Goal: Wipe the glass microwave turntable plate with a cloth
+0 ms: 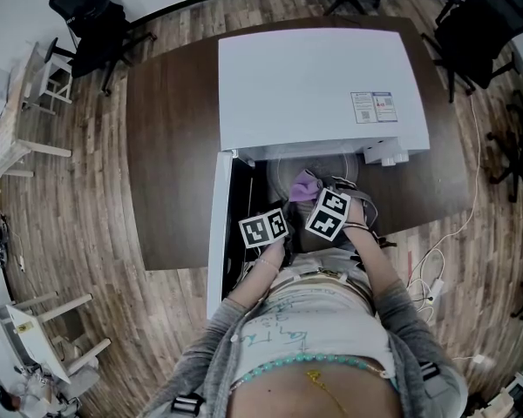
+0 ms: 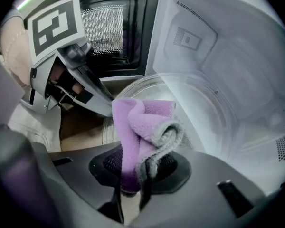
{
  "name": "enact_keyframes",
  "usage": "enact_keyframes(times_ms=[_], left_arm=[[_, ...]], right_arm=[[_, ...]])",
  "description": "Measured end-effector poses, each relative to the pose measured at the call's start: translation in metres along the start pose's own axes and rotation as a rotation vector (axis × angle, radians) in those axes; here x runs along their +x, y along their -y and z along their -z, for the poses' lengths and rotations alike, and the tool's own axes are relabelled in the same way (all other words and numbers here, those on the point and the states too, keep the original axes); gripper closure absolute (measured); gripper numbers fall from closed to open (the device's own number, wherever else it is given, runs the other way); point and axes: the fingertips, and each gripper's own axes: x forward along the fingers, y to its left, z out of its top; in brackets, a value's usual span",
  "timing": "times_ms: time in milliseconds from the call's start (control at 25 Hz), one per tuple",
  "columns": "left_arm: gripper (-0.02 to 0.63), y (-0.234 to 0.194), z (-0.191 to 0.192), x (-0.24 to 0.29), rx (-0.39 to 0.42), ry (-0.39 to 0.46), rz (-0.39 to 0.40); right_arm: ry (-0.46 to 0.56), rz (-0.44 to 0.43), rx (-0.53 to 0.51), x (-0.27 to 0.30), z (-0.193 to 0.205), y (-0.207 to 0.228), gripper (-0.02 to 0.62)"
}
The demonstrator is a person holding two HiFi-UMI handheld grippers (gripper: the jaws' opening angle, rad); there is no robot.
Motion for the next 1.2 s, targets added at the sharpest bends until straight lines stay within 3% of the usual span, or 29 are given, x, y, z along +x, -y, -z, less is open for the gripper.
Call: enact_keyframes(times_ms=[680, 1200], left_arm=[[0.491, 0.001, 0.0, -0.001, 0.013, 0.0, 0.009], [0.492, 0.001, -0.001, -0.001, 0.013, -0.004, 0.014]], right_arm=[[0.037, -0.04, -0.122, 0.006, -0.05, 0.001, 0.48], [0.086, -0.03, -0.092, 0.005, -0.071, 0.023, 0.48]])
